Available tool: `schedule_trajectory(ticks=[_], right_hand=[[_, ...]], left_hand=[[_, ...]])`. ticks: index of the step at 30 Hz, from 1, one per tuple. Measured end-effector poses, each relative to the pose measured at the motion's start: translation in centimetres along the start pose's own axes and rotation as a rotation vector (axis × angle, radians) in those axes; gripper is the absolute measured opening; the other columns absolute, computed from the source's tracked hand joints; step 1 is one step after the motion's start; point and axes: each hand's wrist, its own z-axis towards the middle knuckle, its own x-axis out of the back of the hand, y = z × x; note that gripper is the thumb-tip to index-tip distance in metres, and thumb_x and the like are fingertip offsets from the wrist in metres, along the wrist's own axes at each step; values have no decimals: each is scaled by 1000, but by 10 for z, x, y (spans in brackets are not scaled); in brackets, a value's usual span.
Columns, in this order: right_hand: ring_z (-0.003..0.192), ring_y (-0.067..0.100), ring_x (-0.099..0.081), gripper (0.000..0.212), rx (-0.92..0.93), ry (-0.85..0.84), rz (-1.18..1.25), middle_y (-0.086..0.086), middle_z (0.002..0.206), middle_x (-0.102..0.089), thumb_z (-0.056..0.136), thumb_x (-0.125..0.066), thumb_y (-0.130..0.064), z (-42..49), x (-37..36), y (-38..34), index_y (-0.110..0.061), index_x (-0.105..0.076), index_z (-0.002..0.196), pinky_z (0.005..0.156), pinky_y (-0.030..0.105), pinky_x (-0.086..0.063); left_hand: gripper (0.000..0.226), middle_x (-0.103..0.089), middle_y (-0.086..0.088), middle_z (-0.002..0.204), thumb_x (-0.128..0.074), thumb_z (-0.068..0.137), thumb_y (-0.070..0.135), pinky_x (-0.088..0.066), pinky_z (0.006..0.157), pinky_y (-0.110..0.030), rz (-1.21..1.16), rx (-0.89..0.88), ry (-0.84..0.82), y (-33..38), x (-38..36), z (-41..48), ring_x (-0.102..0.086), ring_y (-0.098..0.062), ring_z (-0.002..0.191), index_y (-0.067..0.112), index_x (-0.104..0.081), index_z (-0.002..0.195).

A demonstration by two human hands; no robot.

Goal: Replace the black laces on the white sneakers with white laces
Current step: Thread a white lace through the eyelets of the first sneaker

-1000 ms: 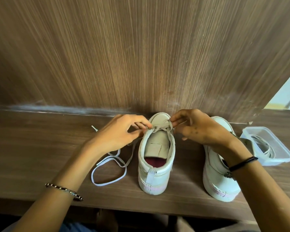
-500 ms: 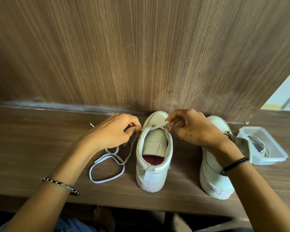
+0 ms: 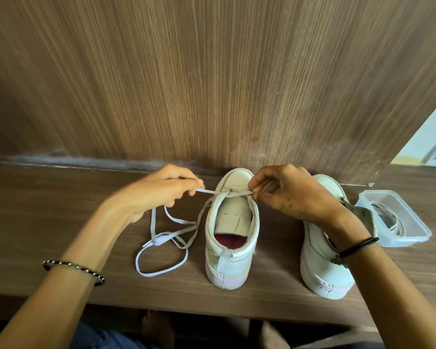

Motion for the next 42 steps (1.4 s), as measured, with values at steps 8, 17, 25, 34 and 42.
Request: schedule_trajectory(ticks=[8,17,25,34,42], right_hand=[[81,-4,-68,15,-21,8,-11,-11,86,-75,87,-78,-9,-2,0,-4,-19,-75,98,75,6,-51],[67,12,-74,29,-200,9,185,-5,77,-77,93,-71,-48,-10,3,-20,-20,-74,90,62,27,-61],[72,22,-77,17,-289,-55,382,12,81,-76,85,-78,-14,-12,1,-30,-4,-70,96,73,39,-66],[73,19,-77,13,-298,-80,358,5,79,-77,89,-75,-24,-6,-2,-22,-12,-74,93,74,35,-64],[72,12,-75,25,-225,-14,201,6,87,-76,98,-48,0,-3,-5,-14,-12,-70,98,59,24,-60]], left_hand=[[11,-77,13,97,-71,93,25,-48,92,-22,22,-111,-7,6,-20,7,-65,1,101,28,-82,95],[13,-76,-17,104,-63,98,11,-57,69,-20,-332,-7,-15,7,-26,7,-72,-14,81,1,-71,97],[17,-79,2,96,-64,97,23,-56,81,-24,-225,1,52,9,-28,7,-72,-10,91,19,-75,85],[20,-79,7,94,-64,94,22,-50,104,-40,-258,30,75,16,-30,3,-73,-15,98,22,-75,78],[21,-79,-7,94,-63,94,16,-56,100,-45,-371,31,66,14,-29,5,-76,-22,95,-2,-72,102]])
